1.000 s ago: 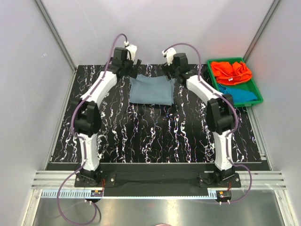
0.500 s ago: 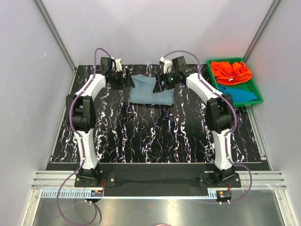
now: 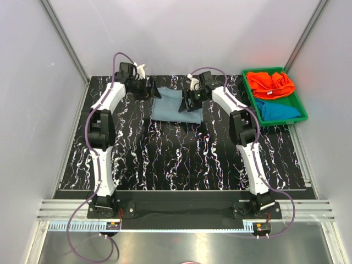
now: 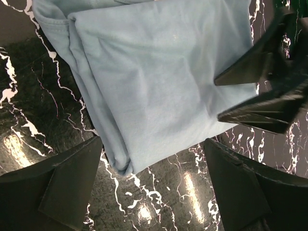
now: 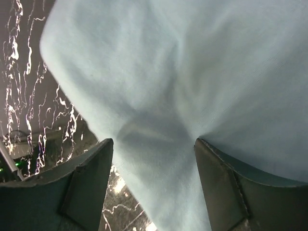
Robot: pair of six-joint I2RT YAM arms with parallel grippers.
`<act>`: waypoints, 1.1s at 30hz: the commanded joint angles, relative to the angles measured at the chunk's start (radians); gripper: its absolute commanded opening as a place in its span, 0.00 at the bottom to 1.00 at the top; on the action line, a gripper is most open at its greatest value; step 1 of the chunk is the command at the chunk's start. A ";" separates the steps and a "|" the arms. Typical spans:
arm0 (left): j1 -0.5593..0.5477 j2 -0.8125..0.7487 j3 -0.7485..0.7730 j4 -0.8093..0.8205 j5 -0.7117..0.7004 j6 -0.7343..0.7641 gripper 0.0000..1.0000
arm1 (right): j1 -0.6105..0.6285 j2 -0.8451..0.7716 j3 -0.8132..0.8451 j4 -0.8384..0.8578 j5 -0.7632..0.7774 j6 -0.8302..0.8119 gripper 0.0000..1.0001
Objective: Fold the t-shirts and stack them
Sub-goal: Fold the tshirt
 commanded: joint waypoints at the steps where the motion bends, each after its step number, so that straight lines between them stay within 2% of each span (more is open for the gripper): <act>1: 0.003 -0.039 -0.017 -0.008 0.028 0.024 0.93 | 0.001 0.017 -0.043 -0.031 -0.054 0.029 0.75; 10: 0.003 -0.193 -0.188 -0.010 0.042 -0.002 0.93 | 0.005 -0.146 -0.370 -0.174 -0.105 -0.078 0.74; 14: 0.003 -0.201 -0.224 -0.008 0.040 0.012 0.93 | 0.007 -0.238 -0.469 -0.192 -0.113 -0.117 0.74; 18: -0.003 -0.139 -0.178 0.004 0.077 0.013 0.93 | 0.005 -0.258 -0.495 -0.189 -0.096 -0.129 0.75; 24: -0.032 0.034 -0.070 0.004 0.132 0.029 0.90 | 0.005 -0.247 -0.457 -0.194 -0.065 -0.138 0.75; 33: -0.038 0.144 -0.041 0.082 0.230 -0.080 0.87 | 0.005 -0.273 -0.444 -0.217 -0.070 -0.146 0.76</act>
